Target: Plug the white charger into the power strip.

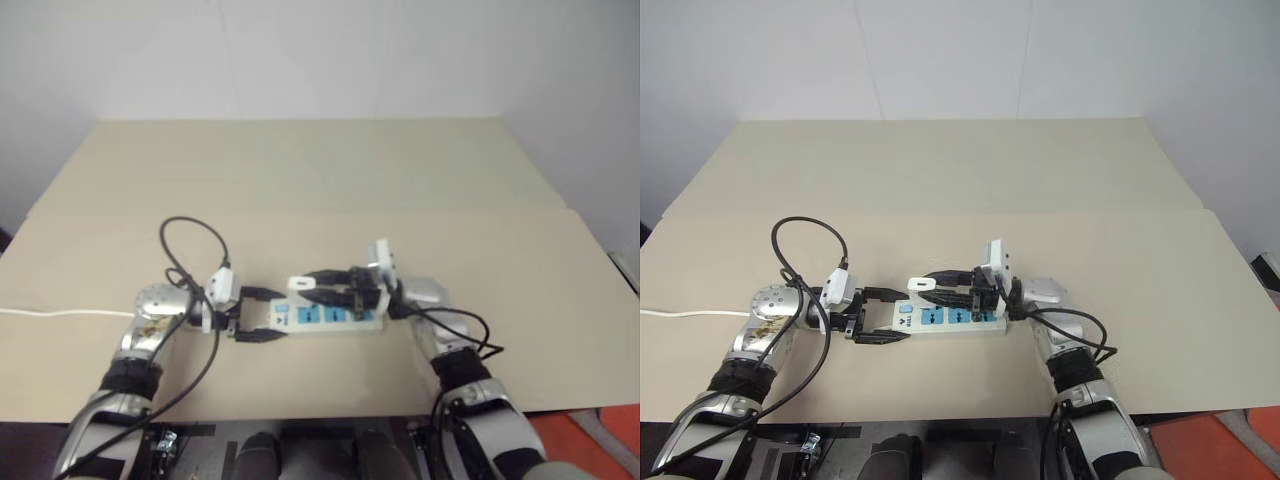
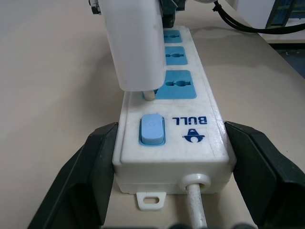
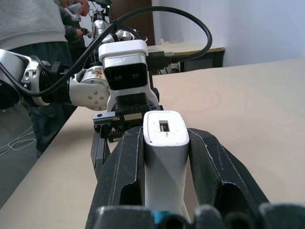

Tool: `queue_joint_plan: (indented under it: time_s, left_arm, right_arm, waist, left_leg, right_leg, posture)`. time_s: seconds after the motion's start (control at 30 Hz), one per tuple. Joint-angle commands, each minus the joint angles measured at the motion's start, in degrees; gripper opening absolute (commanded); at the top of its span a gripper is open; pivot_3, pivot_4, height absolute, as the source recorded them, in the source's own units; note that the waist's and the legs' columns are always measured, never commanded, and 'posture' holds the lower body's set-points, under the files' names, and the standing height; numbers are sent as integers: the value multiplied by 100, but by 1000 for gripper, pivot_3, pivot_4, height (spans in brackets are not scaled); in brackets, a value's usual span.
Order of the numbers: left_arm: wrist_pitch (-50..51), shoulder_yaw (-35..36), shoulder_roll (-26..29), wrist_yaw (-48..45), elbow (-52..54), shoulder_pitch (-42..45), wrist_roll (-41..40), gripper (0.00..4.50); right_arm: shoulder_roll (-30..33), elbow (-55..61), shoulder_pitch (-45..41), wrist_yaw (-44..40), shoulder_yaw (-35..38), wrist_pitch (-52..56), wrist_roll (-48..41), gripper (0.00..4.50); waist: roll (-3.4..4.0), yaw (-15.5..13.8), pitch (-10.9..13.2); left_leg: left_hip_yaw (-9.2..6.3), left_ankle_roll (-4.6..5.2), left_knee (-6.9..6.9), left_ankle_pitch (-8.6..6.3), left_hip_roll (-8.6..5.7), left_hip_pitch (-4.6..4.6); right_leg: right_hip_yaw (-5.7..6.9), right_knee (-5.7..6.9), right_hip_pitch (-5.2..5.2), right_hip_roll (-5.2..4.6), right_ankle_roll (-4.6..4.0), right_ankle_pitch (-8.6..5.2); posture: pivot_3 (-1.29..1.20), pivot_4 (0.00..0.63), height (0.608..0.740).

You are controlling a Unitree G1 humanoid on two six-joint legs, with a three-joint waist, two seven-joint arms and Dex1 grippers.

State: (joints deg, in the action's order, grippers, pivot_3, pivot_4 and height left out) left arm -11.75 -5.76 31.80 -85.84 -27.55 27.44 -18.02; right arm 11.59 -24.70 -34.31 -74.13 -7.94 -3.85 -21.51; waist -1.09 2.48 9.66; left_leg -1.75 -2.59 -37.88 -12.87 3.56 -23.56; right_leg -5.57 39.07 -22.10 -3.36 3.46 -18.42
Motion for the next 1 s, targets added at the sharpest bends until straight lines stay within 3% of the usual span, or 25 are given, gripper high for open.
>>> queue_joint_plan:
  time_s: [0.03,0.57,1.0]
  left_arm:
    - [-38,-33,108,-135,53,1,83,3205]
    - [4,-34,121,-117,89,0,74,3205]
    - [-7,-67,63,-88,80,-9,88,3205]
  right_arm:
    - [170,-113,20,-115,61,-47,69,1133]
    - [272,-257,-159,-178,104,55,55,1133]
    - [338,872,-603,281,241,958,-300,1133]
  waist:
    - [0,0,0]
    - [0,14,0]
    - [1,5,1]
  left_leg:
    - [0,0,0,0,0,1]
    - [0,0,0,0,3,11]
    - [0,0,1,0,3,7]
  right_leg:
    - [0,0,1,0,0,0]
    - [-2,3,7,4,0,0]
    - [-2,2,4,3,0,0]
  posture:
    - [0,150,740]
    - [0,150,740]
    - [0,150,740]
